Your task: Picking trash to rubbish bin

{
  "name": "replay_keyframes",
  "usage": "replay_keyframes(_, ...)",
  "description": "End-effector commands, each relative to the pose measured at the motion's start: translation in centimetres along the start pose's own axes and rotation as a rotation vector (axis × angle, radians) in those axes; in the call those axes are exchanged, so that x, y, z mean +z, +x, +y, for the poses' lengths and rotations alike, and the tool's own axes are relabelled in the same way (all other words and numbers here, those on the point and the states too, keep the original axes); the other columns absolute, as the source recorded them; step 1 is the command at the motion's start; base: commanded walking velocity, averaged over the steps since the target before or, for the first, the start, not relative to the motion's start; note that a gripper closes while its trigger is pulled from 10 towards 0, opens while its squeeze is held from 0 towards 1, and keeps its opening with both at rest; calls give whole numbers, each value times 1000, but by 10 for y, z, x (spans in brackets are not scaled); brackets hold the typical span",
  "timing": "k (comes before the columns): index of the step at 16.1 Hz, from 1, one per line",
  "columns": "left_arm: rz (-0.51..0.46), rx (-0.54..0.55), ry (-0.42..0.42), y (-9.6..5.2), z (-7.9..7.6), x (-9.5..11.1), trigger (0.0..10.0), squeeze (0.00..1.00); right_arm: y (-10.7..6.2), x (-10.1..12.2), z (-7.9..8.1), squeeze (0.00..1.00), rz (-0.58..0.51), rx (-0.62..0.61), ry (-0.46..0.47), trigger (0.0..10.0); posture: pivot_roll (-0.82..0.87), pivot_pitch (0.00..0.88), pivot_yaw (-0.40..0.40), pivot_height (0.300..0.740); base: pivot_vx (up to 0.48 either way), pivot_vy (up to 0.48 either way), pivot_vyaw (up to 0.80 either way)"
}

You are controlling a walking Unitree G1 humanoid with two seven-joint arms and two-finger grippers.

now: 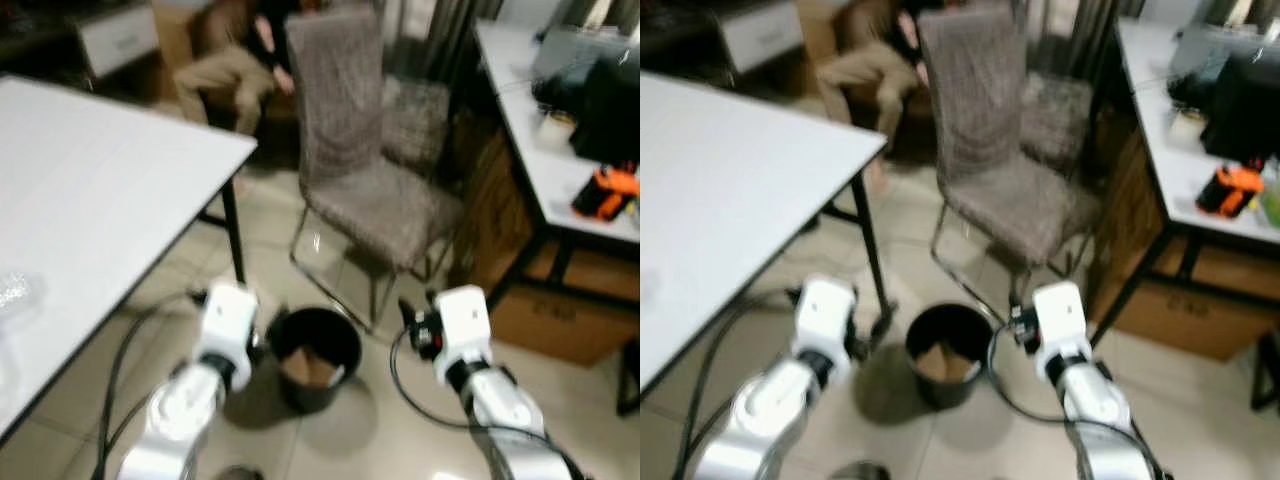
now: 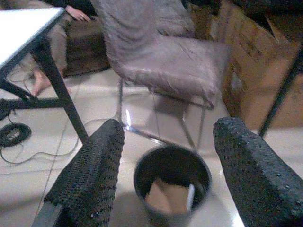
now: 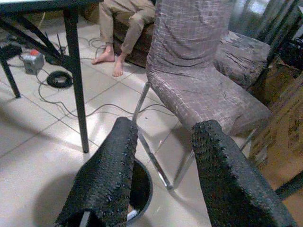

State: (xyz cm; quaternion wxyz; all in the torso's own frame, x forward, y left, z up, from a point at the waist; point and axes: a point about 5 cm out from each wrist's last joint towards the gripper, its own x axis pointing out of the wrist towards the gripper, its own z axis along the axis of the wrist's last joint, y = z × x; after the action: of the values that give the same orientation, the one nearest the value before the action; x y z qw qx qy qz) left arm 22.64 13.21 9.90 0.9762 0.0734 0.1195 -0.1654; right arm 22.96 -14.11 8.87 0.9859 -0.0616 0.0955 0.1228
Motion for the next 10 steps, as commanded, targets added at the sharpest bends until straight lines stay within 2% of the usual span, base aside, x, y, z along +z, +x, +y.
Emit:
replay_keyframes(1, -26, 9, 23, 3, 2, 8, 10000, 0, 0, 0, 0, 0, 8, -3, 2, 10000, -122, 2, -58, 740, -274, 0, 0)
replay_keyframes(10, -20, 25, 30, -1, 5, 7, 10000, 0, 3, 1, 4, 0, -2, 20, 12, 10000, -104, 5, -69, 740, -273, 0, 0)
